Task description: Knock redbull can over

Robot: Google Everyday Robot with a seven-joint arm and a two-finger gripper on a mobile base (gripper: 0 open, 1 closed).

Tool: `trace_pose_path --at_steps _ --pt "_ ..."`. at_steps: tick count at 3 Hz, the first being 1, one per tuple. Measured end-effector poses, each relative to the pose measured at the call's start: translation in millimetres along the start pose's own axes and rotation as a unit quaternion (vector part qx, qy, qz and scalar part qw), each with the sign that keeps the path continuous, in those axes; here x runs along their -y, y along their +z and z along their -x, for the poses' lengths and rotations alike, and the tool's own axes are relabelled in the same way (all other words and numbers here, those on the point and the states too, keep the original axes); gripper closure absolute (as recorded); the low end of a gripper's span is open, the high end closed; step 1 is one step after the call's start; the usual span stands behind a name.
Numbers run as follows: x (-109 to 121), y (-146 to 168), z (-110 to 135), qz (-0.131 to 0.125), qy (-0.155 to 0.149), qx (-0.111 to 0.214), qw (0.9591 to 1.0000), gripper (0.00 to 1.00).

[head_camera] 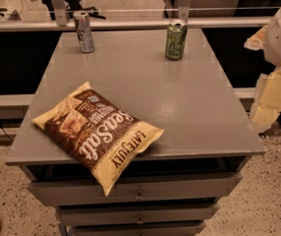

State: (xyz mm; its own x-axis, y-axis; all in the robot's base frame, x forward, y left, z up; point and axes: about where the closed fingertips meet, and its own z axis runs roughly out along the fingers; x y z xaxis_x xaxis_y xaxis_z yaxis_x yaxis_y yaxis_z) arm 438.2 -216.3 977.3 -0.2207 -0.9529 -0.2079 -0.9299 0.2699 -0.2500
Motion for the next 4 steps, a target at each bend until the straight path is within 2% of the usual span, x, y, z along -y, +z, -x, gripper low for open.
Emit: trace_pose_path --at_steps 1,2,3,4 --pt "0.0 0.0 0.0 0.000 0.000 0.000 1.0000 0.00" --pt "9.0 10.7 19.2 -0.005 -0.007 0.029 0.9995 0.00" --pt "36.1 50.1 69.0 -0.012 -0.020 0.083 0.9963 0.00" --pt "76.9 86.8 134.3 -0.034 -0.038 0.145 0.9881 0.00"
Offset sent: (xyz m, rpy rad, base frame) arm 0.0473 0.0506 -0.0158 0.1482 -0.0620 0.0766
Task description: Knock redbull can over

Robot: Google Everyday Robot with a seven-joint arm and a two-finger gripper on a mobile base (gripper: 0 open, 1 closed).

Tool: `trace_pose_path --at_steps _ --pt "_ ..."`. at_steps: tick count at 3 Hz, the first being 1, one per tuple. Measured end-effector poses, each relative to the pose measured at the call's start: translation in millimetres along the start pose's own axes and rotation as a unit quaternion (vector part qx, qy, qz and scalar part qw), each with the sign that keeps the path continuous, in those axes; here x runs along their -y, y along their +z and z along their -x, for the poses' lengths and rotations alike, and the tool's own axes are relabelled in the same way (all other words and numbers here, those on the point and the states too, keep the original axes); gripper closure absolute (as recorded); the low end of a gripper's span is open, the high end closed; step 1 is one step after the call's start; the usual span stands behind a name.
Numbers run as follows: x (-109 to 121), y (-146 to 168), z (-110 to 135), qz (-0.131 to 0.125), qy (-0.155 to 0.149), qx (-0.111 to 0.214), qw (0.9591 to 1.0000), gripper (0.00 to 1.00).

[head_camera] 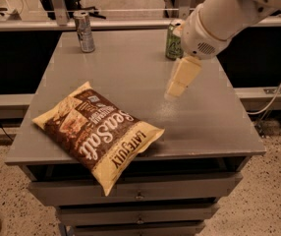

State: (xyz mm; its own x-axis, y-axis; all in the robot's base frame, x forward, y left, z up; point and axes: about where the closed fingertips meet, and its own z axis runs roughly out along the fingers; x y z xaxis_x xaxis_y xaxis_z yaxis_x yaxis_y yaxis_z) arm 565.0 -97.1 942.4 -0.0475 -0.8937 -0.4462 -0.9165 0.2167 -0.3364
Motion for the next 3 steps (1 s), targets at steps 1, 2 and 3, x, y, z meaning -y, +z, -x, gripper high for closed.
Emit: trace_pose_path --at_steps 1,2,3 --pt "41.5 36.3 45.1 -0.029 -0.013 0.054 0.9980 0.00" --pt "41.5 36.4 45.2 -0.029 -0.013 0.054 0.9980 0.00" --pt "44.1 49.6 55.6 -0.027 -0.004 0.077 0.9967 0.00"
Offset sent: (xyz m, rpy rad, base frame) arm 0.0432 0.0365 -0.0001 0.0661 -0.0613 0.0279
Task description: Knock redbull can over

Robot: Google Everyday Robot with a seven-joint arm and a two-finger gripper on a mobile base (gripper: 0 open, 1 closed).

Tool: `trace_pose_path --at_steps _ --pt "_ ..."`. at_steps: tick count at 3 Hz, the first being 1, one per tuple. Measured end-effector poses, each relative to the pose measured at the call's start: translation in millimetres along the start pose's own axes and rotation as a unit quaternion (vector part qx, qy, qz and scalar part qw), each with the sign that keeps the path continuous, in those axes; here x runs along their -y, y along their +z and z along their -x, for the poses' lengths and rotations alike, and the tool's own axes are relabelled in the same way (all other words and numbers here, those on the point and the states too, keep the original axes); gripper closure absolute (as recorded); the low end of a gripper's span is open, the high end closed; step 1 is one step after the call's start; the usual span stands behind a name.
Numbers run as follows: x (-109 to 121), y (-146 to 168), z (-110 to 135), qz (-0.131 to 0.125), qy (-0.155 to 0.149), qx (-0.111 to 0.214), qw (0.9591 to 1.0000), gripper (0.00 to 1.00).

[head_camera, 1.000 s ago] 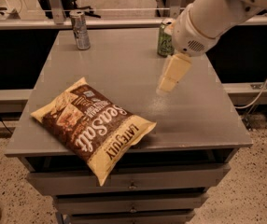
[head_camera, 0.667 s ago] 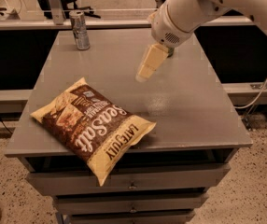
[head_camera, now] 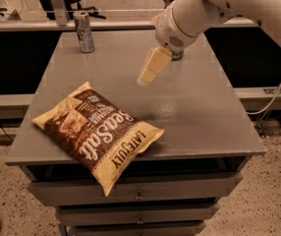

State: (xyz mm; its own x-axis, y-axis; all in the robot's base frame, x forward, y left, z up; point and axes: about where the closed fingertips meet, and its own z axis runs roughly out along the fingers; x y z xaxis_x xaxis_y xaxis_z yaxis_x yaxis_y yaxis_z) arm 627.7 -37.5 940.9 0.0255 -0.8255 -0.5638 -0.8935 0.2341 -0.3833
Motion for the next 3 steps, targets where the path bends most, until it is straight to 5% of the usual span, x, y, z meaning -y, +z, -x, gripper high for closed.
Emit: trace_pose_path --at_steps 2,3 --pt "65.9 107.5 60.4 -0.030 0.049 0.109 0.9924 0.00" --pt "109.2 150.2 88.2 -0.052 0.092 0.166 0.9804 0.00"
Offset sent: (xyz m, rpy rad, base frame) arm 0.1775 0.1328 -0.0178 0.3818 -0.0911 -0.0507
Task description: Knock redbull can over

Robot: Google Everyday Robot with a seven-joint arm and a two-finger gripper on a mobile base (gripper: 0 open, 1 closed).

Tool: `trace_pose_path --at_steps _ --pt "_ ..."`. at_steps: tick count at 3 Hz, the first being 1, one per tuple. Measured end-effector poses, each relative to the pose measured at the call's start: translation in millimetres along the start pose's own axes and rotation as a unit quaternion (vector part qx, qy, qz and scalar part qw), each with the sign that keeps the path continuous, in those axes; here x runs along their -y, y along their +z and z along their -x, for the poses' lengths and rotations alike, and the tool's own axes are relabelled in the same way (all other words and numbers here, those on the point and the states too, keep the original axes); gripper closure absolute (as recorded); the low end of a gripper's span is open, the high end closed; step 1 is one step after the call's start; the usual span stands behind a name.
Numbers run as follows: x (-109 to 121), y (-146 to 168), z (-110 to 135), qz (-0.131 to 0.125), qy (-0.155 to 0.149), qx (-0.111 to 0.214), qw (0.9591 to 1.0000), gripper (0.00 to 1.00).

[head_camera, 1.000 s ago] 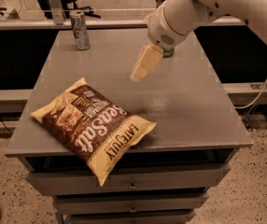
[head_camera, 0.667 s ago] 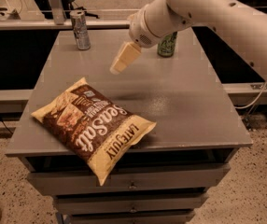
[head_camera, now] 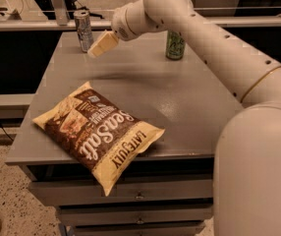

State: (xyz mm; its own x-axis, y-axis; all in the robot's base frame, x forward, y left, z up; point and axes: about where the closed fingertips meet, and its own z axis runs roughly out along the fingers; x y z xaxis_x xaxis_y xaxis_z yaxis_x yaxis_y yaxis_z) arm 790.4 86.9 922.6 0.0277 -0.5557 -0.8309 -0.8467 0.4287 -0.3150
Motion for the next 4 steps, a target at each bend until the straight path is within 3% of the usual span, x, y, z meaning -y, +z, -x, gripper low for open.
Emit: trace_pose_path --at_steps 1,2,3,4 --pt "28.7 37.4 11.9 -0.024 0.050 0.052 0.9971 0.00" --pt "35.8 68.4 26.7 -0.026 0.085 0.093 0.9917 0.00" --pt "35.6 93.4 36.7 -0.024 0.107 0.112 0.9876 0.00" --pt "30.9 107.3 43.7 -0.013 0.120 0.122 0.9852 0.15"
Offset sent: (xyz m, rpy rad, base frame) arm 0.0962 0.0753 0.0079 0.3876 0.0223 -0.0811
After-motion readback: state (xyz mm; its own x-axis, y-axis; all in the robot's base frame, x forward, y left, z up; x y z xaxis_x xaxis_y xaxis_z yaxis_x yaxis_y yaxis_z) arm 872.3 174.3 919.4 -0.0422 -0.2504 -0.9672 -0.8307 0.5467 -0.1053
